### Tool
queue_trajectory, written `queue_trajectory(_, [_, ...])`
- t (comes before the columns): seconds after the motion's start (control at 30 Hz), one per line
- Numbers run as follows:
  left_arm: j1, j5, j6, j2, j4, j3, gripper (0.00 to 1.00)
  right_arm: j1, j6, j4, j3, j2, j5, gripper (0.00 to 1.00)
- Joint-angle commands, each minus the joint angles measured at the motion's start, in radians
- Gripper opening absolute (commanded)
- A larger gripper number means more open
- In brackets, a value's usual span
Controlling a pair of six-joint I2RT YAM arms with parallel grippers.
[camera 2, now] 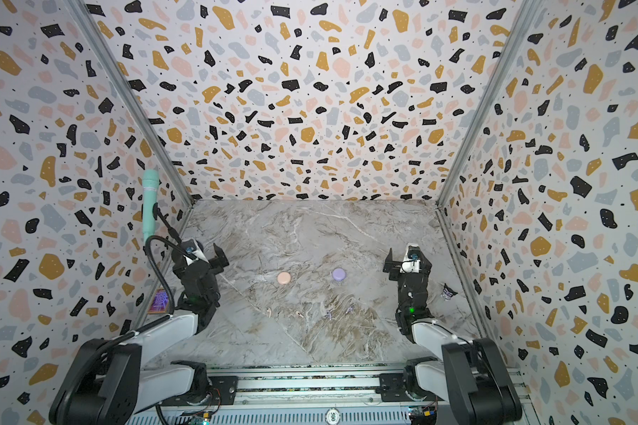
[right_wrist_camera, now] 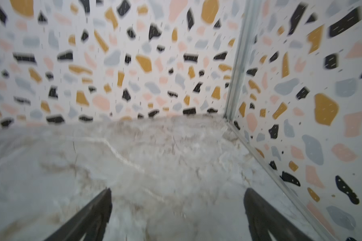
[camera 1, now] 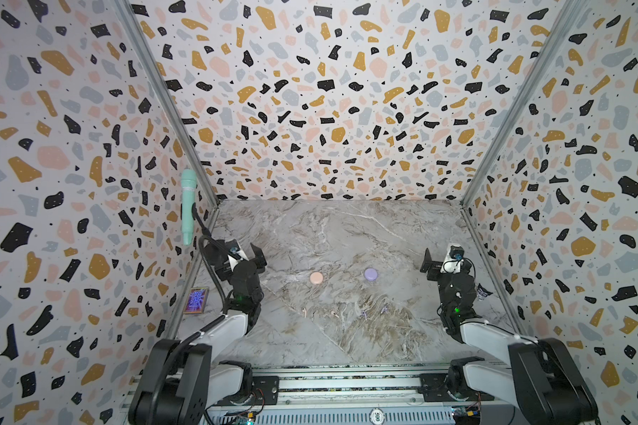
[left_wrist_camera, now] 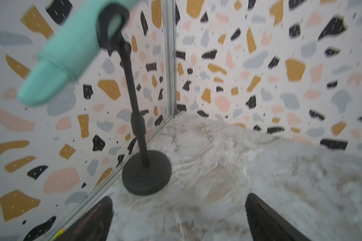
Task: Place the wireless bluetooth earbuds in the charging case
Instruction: 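Raise both arms and move the right gripper over the peach case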
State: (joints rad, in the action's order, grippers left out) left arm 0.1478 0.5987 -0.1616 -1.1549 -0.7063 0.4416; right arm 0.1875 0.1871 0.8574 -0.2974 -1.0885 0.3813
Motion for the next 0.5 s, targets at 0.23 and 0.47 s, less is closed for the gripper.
queue_trajectory(0.23, [0.004, -0.072, -0.441, 0.297, 0.628, 0.272, 1.00, -0.170, 0.445, -0.586, -0.286, 0.252, -0.340, 0.99])
queue_trajectory(0.47, [0.006, -0.249, -0.431, 0.491, 0.597, 0.122, 1.00, -0.167, 0.589, -0.660, -0.286, 0.303, -0.442, 0.99])
